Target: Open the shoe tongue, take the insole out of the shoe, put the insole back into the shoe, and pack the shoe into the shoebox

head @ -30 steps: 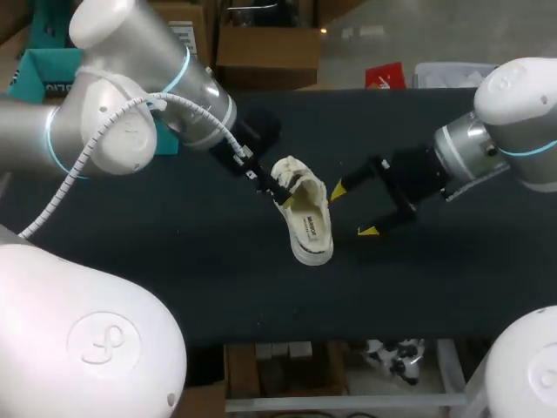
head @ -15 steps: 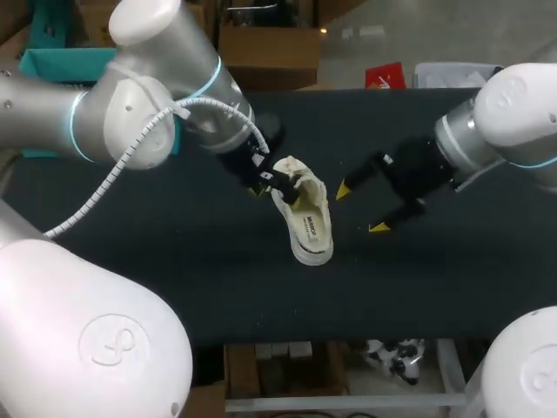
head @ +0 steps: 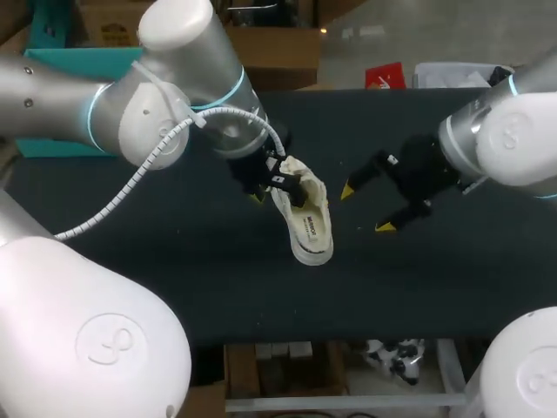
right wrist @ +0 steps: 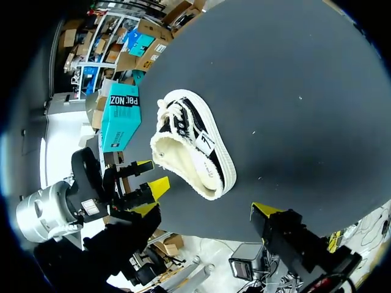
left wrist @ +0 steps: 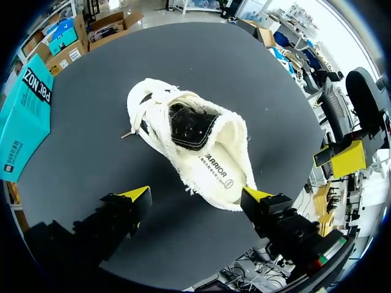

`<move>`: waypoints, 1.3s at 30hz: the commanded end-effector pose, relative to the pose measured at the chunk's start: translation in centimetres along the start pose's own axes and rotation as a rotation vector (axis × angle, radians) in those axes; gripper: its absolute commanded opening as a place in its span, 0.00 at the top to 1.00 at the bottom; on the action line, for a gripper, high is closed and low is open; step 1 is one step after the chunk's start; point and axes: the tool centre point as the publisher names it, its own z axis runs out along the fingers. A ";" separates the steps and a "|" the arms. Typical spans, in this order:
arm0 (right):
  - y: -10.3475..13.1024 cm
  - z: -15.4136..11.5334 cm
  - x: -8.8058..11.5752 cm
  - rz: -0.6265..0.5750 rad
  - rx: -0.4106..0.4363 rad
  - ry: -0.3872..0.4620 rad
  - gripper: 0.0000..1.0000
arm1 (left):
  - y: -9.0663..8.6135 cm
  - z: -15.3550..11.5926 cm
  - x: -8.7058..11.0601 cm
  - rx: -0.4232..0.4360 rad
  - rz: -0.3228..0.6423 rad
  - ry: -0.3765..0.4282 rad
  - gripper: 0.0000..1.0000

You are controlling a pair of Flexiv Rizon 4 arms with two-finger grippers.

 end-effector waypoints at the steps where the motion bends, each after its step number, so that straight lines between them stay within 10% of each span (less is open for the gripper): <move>1: 0.8 -0.9 -0.5 -0.031 -0.015 -0.019 0.00 | -0.2 0.2 0.3 -0.006 -0.031 -0.002 0.00; 28: 3.6 -2.8 -0.9 -0.072 -0.050 -0.172 0.00 | 0.8 3.9 -0.7 0.071 -0.399 -0.112 0.00; 39: 5.8 -4.0 -0.7 -0.323 0.005 -0.333 0.00 | -1.4 4.8 -1.9 0.095 -0.523 -0.071 0.05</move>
